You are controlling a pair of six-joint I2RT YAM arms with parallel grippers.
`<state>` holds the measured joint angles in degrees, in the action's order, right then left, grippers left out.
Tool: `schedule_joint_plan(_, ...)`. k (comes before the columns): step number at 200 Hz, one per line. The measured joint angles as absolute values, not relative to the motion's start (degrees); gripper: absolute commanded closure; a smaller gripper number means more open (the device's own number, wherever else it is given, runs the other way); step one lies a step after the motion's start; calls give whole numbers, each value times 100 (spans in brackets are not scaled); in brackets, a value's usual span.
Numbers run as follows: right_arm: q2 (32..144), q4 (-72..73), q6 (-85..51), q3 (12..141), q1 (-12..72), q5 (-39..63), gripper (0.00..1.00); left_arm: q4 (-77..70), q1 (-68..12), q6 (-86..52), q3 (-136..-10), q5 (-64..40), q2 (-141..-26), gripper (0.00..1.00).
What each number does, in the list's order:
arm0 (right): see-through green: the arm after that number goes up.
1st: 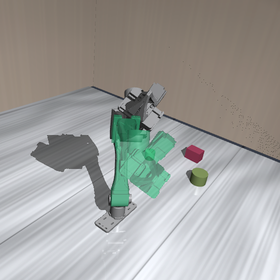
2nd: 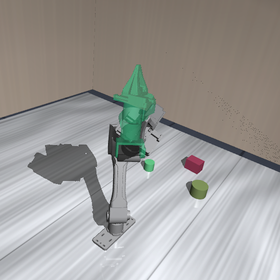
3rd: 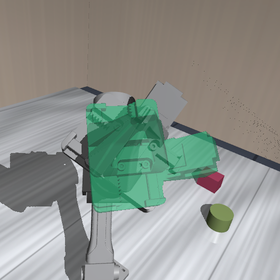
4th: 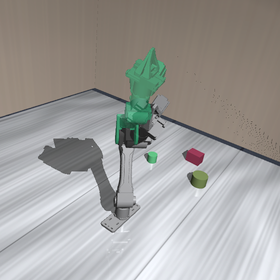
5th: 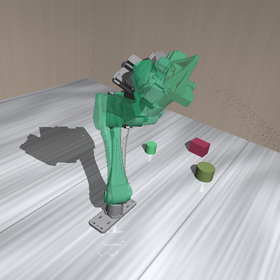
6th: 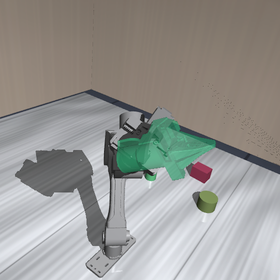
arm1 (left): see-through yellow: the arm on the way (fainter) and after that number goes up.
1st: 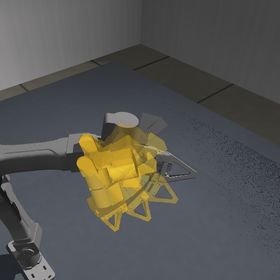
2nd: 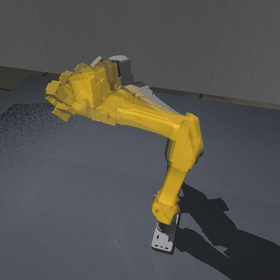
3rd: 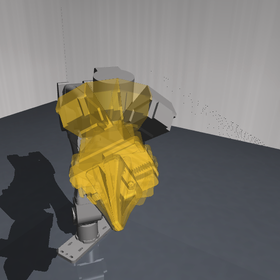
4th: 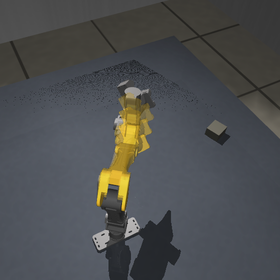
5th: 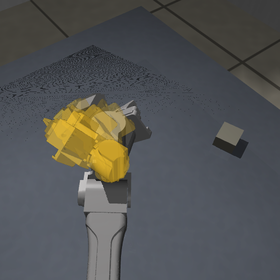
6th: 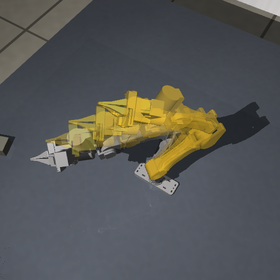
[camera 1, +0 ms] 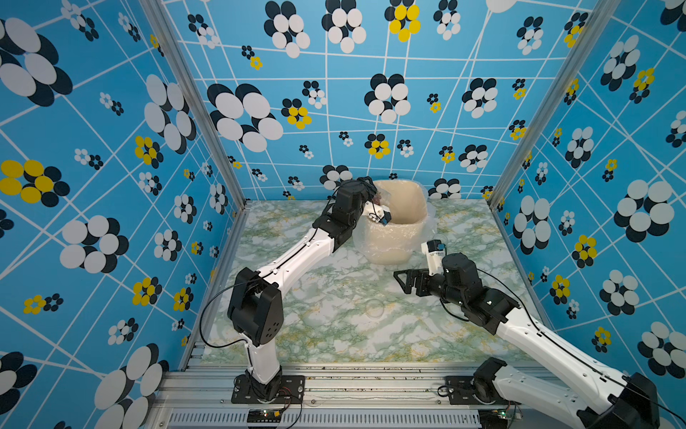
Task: Empty the moldy dried flower tea in the jars
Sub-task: Pour the moldy dried flower tea into the trash bin.
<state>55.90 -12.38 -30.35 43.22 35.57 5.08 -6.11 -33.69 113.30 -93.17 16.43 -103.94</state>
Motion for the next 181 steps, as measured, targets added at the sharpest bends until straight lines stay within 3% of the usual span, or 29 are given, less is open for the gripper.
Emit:
schedule_joint_plan(68,5199,-1039,-3559,4567,3350,945,1,-827,-3369,11275,-9299,1494,-10394,94)
schedule_joint_plan(147,5408,-368,-4370,5345,2563,1627,1,631,-3247,9231,-9618,886,-10372,95)
schedule_joint_plan(181,6149,167,-5120,5795,2062,2119,11,1028,-3181,8552,-9804,574,-10372,96)
